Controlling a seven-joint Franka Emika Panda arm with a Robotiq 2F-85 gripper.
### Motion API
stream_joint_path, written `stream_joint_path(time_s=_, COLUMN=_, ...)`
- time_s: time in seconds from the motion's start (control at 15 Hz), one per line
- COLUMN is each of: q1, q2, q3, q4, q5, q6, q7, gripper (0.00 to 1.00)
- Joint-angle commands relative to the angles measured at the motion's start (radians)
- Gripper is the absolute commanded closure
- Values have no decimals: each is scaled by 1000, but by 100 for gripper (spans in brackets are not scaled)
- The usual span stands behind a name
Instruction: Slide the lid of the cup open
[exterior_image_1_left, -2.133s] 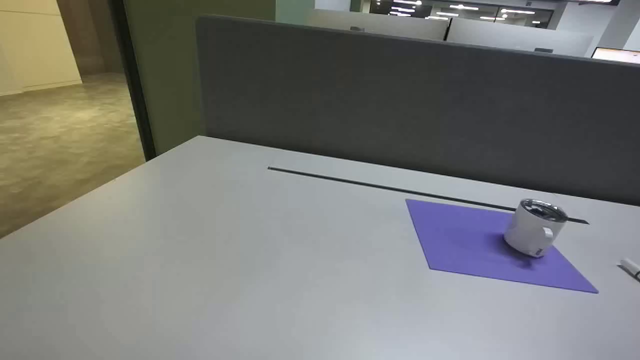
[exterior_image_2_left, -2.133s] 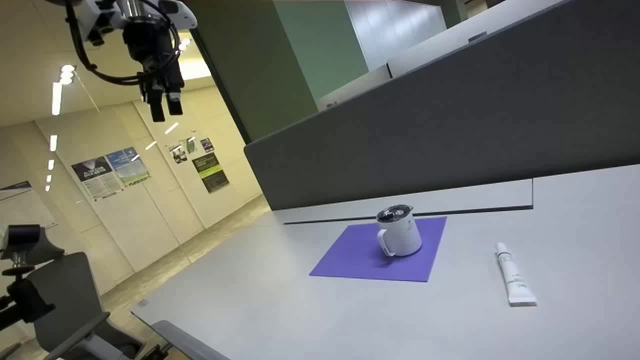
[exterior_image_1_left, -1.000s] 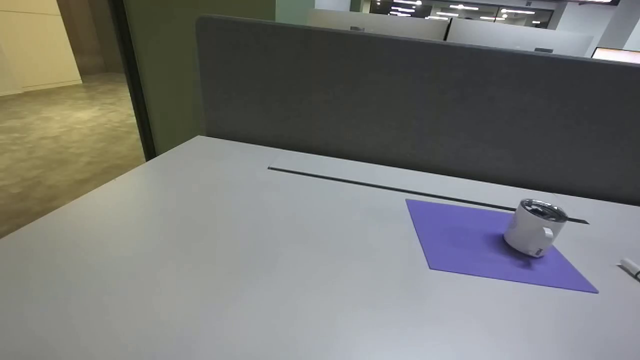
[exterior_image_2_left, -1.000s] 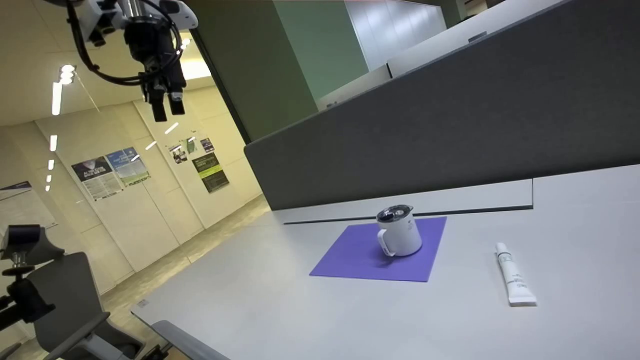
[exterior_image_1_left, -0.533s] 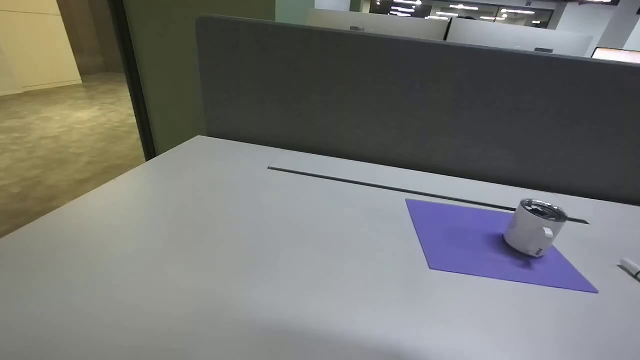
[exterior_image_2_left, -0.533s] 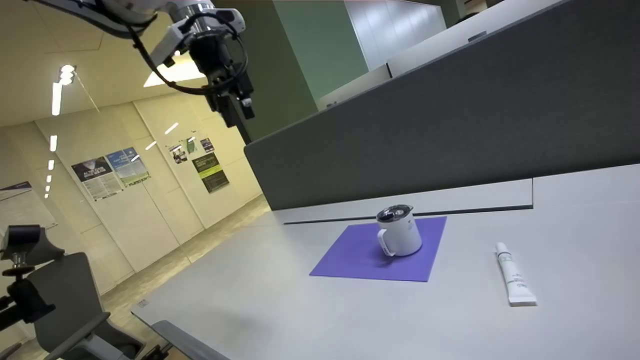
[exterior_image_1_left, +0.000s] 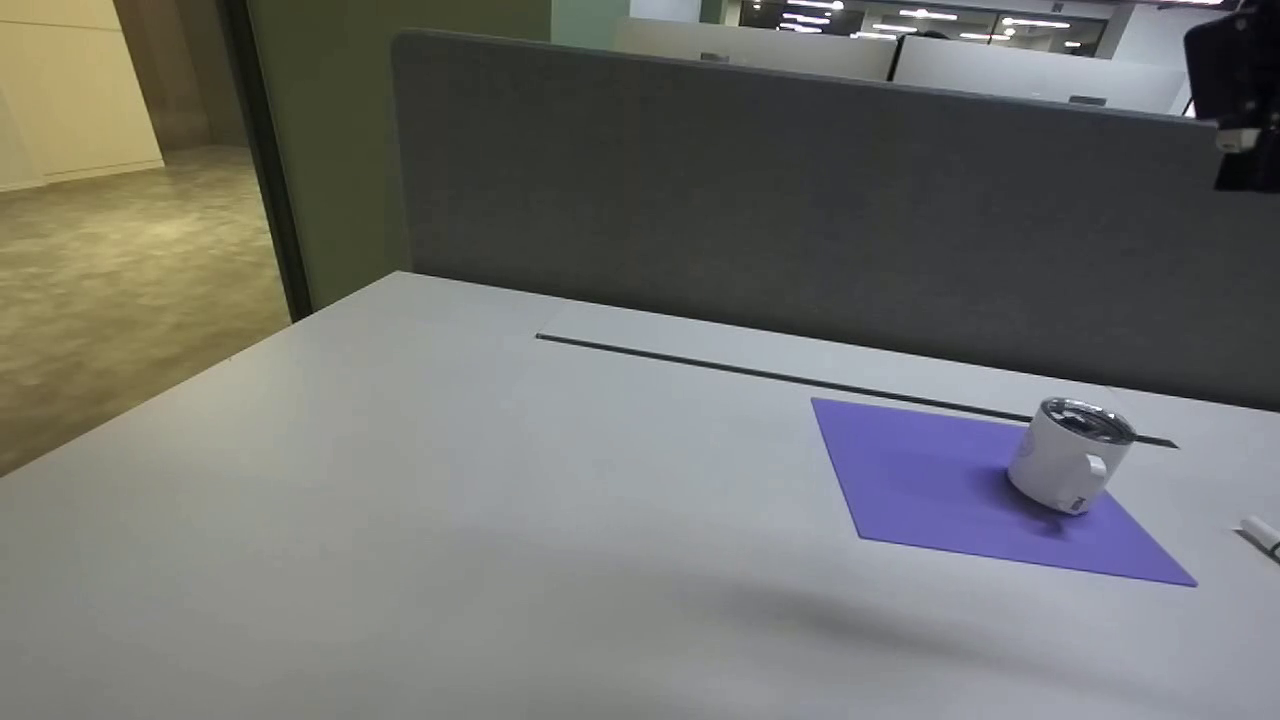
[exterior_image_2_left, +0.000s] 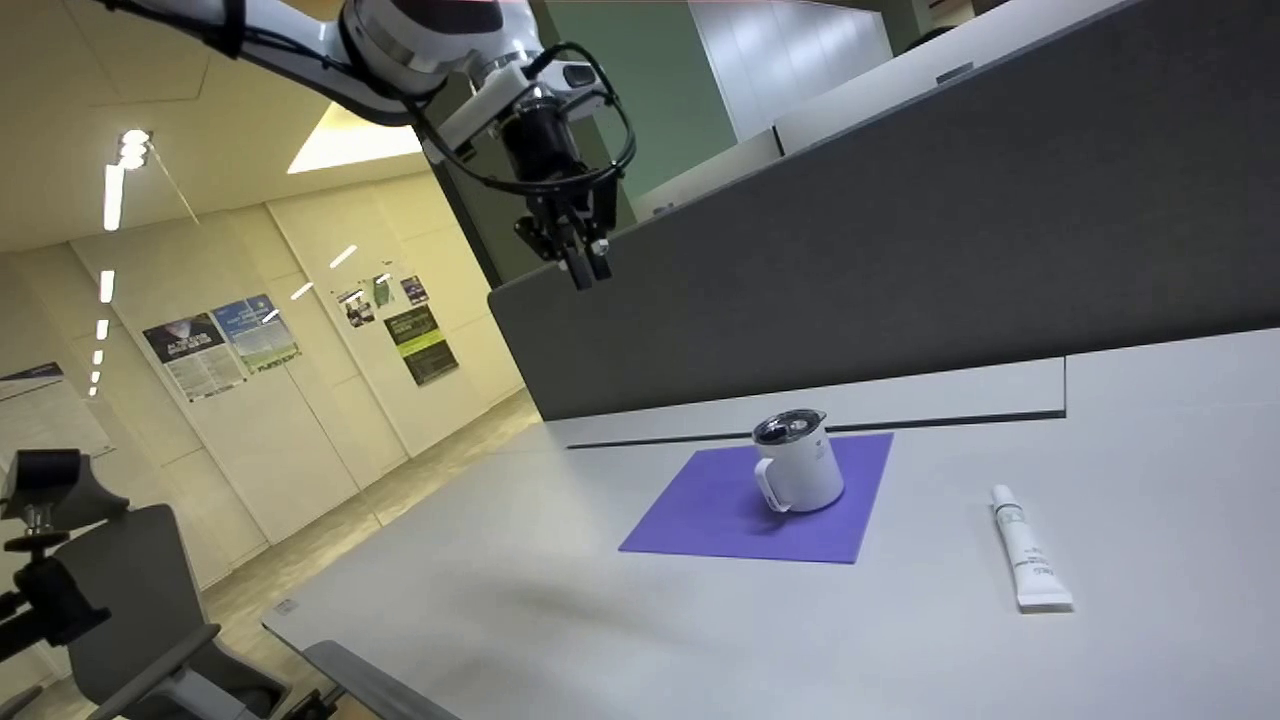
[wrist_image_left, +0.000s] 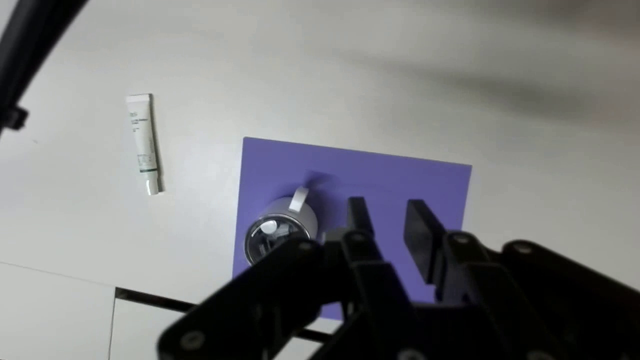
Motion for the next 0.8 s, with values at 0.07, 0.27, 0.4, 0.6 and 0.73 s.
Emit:
stream_joint_path(time_s=0.07, q1=-9, q2=48, q3=-10, q4=56, q5=-34, q6=-77, q7=-46, gripper=86)
stream_joint_path(time_s=0.27, q1=-14, q2=92, q3=-11, q4=112, q5=-47, q6=-136, q7=-62, gripper=99)
stream_joint_path(time_s=0.4, q1=-13, q2=97, q3=-11, q4=120, q5=-49, q6=-141, q7=-63, gripper=99)
stream_joint_path(time_s=0.6, q1=-12, q2=97, q3=-11, q4=122, q5=-50, q6=-143, q7=-63, gripper=99)
stream_joint_path(time_s=0.73, q1=-12, q2=98, q3=-14, q4=118, q5=-64, q6=-116, q7=-47, gripper=100)
